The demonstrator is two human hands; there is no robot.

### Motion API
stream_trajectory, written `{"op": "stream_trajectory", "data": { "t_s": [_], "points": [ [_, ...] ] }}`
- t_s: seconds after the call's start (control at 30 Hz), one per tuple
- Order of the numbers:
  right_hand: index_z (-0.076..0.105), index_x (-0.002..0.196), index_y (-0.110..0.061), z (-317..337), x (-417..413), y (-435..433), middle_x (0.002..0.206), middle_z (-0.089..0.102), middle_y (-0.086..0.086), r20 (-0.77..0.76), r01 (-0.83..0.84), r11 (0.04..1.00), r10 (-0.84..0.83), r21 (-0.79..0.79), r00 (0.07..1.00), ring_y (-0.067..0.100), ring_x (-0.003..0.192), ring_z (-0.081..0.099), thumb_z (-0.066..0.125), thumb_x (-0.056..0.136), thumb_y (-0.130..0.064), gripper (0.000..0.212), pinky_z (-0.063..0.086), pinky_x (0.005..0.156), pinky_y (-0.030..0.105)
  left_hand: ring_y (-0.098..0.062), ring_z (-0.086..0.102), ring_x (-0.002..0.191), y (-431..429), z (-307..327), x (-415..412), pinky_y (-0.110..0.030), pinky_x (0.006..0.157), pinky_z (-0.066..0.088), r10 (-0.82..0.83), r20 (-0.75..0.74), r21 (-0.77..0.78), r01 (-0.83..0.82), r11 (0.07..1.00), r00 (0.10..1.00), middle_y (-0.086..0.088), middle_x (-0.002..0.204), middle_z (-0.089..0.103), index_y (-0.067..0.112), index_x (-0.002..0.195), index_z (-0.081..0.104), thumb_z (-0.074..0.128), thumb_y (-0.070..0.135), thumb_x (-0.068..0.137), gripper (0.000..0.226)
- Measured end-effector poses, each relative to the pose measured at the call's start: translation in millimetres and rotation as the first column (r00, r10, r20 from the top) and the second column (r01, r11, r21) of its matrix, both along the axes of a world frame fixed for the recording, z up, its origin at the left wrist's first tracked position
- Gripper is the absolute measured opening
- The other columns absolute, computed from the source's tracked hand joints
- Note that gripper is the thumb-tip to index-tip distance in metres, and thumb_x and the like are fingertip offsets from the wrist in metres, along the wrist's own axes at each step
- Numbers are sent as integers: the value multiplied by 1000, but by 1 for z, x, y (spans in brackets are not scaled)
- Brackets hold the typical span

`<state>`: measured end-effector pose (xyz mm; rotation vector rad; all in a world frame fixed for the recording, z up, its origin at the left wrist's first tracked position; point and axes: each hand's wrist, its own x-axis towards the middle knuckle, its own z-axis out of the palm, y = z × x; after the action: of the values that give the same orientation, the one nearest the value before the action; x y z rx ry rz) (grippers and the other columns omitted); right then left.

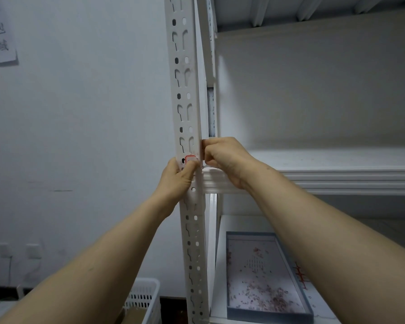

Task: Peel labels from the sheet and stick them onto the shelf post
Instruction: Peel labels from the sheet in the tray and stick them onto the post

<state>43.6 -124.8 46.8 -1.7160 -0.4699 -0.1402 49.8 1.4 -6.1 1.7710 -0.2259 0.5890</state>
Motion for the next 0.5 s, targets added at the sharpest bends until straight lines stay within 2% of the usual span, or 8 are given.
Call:
{"op": "stream_trajectory", "data": {
  "t_s": [0.1, 0.2, 0.3, 0.4, 0.43, 0.5],
  "points": [
    [69, 91, 5, 0, -1, -1, 86, 69, 9, 2, -13, 1000, 13, -8, 1000, 16, 79, 60, 42, 70, 12, 35, 51, 83, 29, -13, 47, 73, -4, 3, -2, -22, 60, 36, 18, 11, -5, -17, 1000, 1000, -6, 84, 54, 5, 93, 59, 51, 34, 87, 30],
    [71, 90, 2, -1, -3, 0, 85, 70, 7, 11, -22, 1000, 22, -2, 1000, 16, 78, 61, 42, 69, 13, 38, 52, 82, 24, -14, 45, 70, -6, 4, 0, -18, 55, 38, 48, 11, 0, -48, 999, 999, -9, 85, 52, 2, 93, 57, 49, 34, 84, 34],
    [72, 91, 0, -2, -2, 0, 88, 71, 8, 12, -28, 1000, 28, 5, 1000, 15, 78, 62, 42, 68, 14, 40, 52, 84, 26, -15, 38, 65, -7, 5, -2, -12, 46, 35, 35, 47, 16, -36, 999, 998, -10, 76, 42, -1, 81, 53, 45, 22, 91, 27],
    [70, 100, -2, -4, 1, 1, 99, 71, 9, 43, 25, 999, -26, 39, 999, 20, 95, 65, 49, 72, 6, 36, 52, 93, 32, -18, 43, 70, -6, 5, -5, -24, 60, 35, -6, 53, -1, 6, 1000, 999, -9, 76, 48, -1, 83, 57, 47, 30, 90, 33],
    [67, 108, -3, -7, 2, 2, 102, 70, 7, 91, 88, 995, -91, 45, 992, 21, 101, 64, 55, 75, 0, 36, 50, 96, 33, -18, 50, 74, -5, 4, -6, -27, 64, 38, -30, 35, -45, 31, 998, 999, -8, 78, 55, 3, 85, 62, 46, 33, 91, 34],
    [64, 116, -8, -18, -2, 2, 99, 66, 0, 251, 243, 970, -242, 24, 937, 15, 97, 63, 66, 79, -10, 36, 50, 93, 28, -19, 63, 88, -3, 3, -8, -32, 75, 47, -92, -39, -190, 83, 978, 995, -4, 90, 70, 18, 88, 68, 37, 44, 96, 42]
  ]
}}
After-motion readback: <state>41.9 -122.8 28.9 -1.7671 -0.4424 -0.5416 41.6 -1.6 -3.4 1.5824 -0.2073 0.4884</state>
